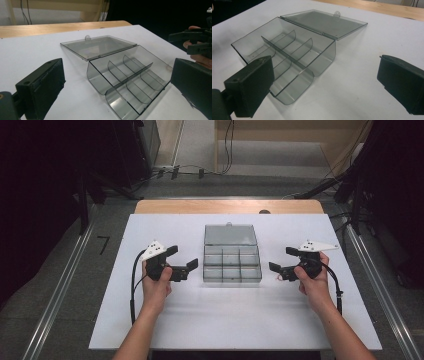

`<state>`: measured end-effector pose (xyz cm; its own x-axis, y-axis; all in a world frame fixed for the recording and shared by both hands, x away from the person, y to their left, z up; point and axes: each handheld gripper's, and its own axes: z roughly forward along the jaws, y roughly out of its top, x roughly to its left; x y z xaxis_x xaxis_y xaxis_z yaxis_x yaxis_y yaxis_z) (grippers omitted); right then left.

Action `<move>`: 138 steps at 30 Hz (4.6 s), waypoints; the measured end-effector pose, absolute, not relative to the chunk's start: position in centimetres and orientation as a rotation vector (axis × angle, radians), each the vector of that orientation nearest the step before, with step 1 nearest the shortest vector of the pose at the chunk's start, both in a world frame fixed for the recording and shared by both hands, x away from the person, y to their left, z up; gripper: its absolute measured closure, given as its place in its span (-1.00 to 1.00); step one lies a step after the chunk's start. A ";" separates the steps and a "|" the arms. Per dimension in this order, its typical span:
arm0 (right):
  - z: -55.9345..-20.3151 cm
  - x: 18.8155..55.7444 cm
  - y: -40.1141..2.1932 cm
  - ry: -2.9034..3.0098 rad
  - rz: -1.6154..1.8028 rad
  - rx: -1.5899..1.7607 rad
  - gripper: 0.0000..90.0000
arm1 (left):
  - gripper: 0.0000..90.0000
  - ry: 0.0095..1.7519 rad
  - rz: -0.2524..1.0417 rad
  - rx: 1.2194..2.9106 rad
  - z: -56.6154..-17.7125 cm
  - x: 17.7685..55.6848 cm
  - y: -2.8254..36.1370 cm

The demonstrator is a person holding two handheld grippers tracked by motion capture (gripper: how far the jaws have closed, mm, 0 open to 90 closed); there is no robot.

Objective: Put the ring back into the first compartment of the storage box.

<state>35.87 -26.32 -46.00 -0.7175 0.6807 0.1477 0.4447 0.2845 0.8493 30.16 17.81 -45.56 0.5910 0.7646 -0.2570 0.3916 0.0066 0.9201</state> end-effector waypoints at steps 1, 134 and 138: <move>-46.0 35.7 -26.4 2.314 1.402 1.035 -1.00 | -1.00 0.989 0.387 1.609 -45.6 29.9 17.9; -48.2 33.9 -29.0 2.353 1.155 1.151 0.93 | -1.00 1.121 0.487 1.529 -48.2 23.9 25.1; -47.7 33.6 -28.8 2.344 1.177 1.129 0.93 | -1.00 1.123 0.490 1.521 -48.2 23.8 25.1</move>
